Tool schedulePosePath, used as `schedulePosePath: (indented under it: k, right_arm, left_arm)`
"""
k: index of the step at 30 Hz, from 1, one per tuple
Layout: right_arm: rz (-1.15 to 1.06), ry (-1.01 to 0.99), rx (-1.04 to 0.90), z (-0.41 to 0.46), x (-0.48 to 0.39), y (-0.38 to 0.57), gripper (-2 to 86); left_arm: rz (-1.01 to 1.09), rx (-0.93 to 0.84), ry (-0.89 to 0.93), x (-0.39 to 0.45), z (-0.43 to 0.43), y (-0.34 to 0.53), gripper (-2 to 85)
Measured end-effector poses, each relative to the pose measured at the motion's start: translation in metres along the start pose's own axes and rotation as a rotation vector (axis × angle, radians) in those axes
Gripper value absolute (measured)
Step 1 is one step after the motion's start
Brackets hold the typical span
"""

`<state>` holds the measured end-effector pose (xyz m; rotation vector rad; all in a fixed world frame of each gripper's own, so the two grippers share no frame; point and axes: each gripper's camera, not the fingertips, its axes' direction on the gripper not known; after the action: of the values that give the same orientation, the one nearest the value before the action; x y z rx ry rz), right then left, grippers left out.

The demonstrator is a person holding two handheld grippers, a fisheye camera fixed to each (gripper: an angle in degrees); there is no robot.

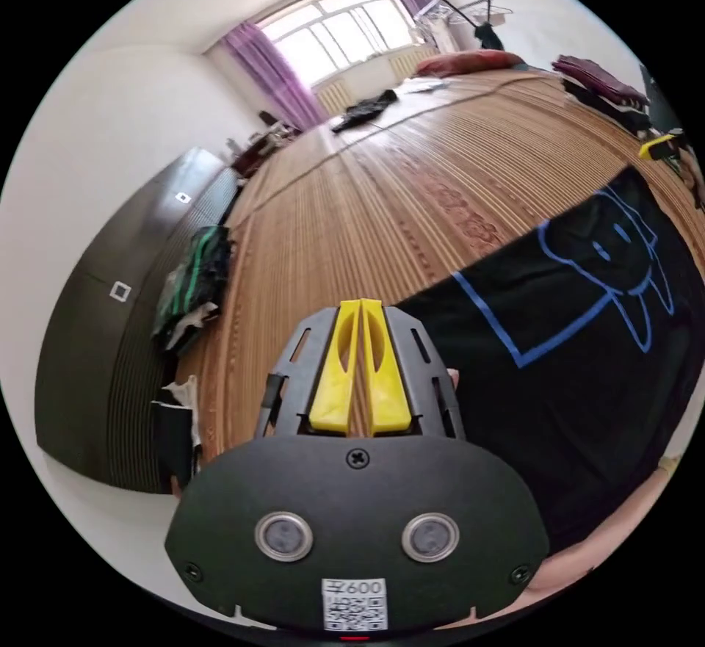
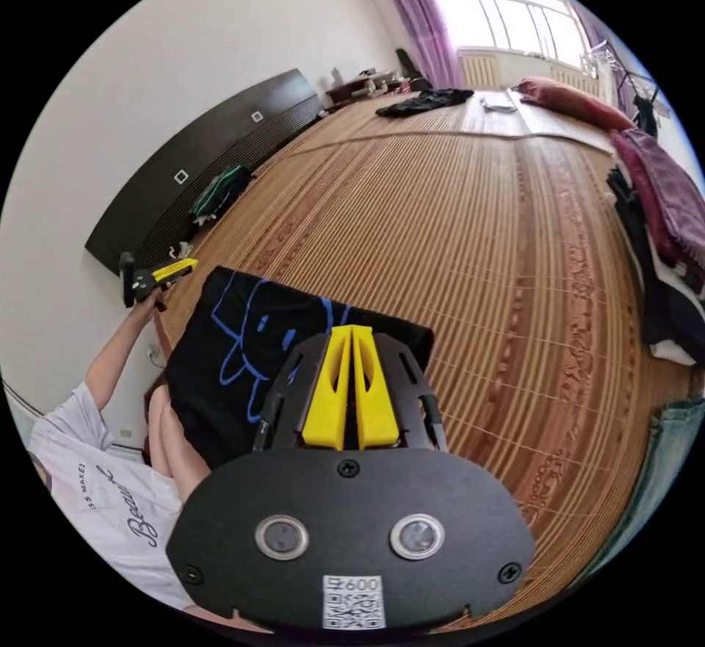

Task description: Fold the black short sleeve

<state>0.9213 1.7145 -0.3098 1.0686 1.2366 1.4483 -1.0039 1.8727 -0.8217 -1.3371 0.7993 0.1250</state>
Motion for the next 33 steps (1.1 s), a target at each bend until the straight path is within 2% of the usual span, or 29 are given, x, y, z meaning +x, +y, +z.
schedulePosePath:
  k: [2, 4, 6, 10, 13, 16, 18, 23, 25, 29, 31, 33]
  right_arm:
    - [-0.011, 0.167, -0.149, 0.037, 0.000, -0.006, -0.9]
    - [-0.088, 0.254, -0.182, 0.052, -0.004, -0.002, -0.9]
    - [-0.056, 0.269, -0.116, 0.043, -0.001, 0.000, -0.9]
    - [-0.123, 0.335, -0.067, 0.021, -0.012, 0.013, -0.9]
    - [-0.132, 0.442, 0.121, -0.020, -0.037, 0.059, -0.9]
    - [-0.180, 0.266, 0.067, -0.042, -0.060, 0.108, -0.9]
    - [-0.181, 0.163, 0.033, -0.051, -0.074, 0.138, -0.9]
    - [-0.241, -0.193, 0.055, -0.069, -0.134, 0.195, -0.8]
    - [-0.285, -0.255, 0.036, -0.063, -0.157, 0.203, -0.7]
    - [-0.354, -0.244, -0.005, -0.051, -0.185, 0.228, 0.3]
    - [-0.367, -0.127, 0.023, -0.055, -0.193, 0.244, 2.4]
    - [-0.437, -0.009, 0.035, -0.058, -0.205, 0.262, 5.5]
  left_arm:
    - [0.029, -0.089, 0.067, 0.005, 0.021, -0.004, 1.3]
    - [0.066, -0.179, 0.089, 0.010, 0.045, -0.002, 1.1]
    - [0.010, -0.055, 0.023, 0.001, 0.036, 0.010, 0.9]
    - [-0.081, 0.000, 0.024, -0.028, 0.011, 0.020, 0.6]
    - [-0.176, 0.075, -0.021, -0.056, -0.040, 0.055, 0.5]
    - [-0.068, 0.071, 0.197, -0.071, -0.094, 0.099, 0.4]
    - [-0.016, 0.084, 0.405, -0.075, -0.129, 0.139, 0.4]
    - [0.031, 0.075, 0.606, -0.062, -0.161, 0.185, 0.7]
    - [0.029, 0.086, 0.646, -0.056, -0.166, 0.187, 1.1]
    - [0.041, 0.112, 0.725, -0.029, -0.181, 0.184, 4.6]
    - [0.073, 0.105, 0.681, -0.009, -0.192, 0.186, 6.5]
    - [0.117, 0.159, 0.548, 0.022, -0.213, 0.198, 6.9]
